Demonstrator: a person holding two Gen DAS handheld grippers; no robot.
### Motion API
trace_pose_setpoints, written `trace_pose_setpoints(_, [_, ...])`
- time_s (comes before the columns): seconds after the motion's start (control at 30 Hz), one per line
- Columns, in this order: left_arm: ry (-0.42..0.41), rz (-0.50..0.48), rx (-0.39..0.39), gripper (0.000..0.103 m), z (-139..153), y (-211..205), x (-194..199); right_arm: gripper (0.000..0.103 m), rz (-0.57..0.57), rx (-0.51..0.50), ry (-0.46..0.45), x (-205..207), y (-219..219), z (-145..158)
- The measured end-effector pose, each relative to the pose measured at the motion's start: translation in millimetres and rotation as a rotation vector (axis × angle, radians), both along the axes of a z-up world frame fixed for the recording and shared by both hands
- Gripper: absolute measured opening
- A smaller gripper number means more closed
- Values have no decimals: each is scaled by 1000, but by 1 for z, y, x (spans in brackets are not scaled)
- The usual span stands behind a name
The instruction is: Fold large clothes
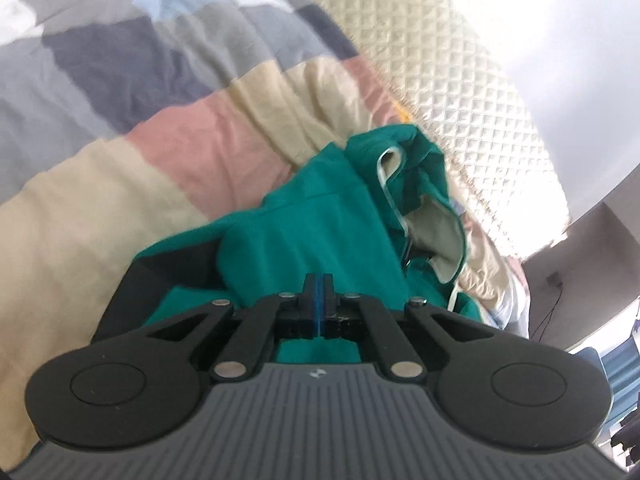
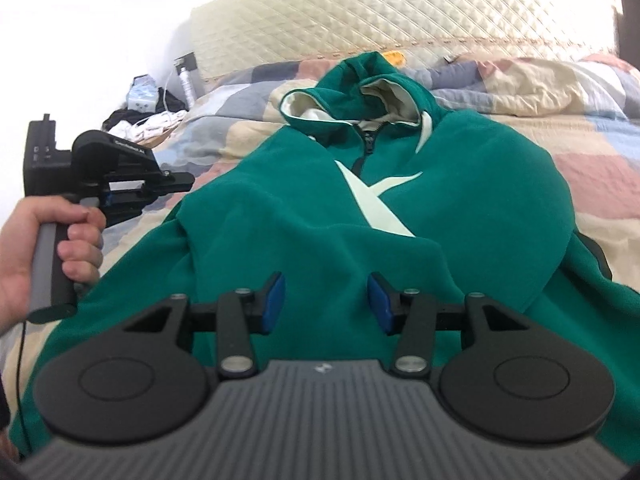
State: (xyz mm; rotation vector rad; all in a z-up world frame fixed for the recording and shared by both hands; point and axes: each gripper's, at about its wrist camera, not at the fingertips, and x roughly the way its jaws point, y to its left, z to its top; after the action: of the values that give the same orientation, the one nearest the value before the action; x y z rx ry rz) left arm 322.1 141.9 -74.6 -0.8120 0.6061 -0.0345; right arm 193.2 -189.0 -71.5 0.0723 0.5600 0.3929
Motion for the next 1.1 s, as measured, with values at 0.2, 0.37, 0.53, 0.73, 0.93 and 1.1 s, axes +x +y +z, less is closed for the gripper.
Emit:
trace_pose_setpoints(0.2, [124, -14, -134, 23, -29, 16, 7, 49, -18, -11, 30, 3, -3, -5])
trace_pose_setpoints(0.37, [137, -38, -162, 40, -38, 14, 5, 49, -38, -3, 44, 3, -6, -6])
trace_pose_setpoints(0.53, [178, 3, -70, 49, -26, 7, -5, 49, -45, -9, 49, 2, -6, -8])
trace_pose_setpoints(0.73, [157, -16, -76, 47, -38, 7, 1, 49, -48, -3, 66, 1, -6, -9])
trace_pose_setpoints(0.93, [53, -48, -60, 18, -41, -3, 16, 49, -44, 3, 67, 1, -7, -9])
trace_pose_setpoints(1.1, [-22, 3, -41, 5, -25, 7, 12, 49, -46, -9, 59, 2, -6, -10])
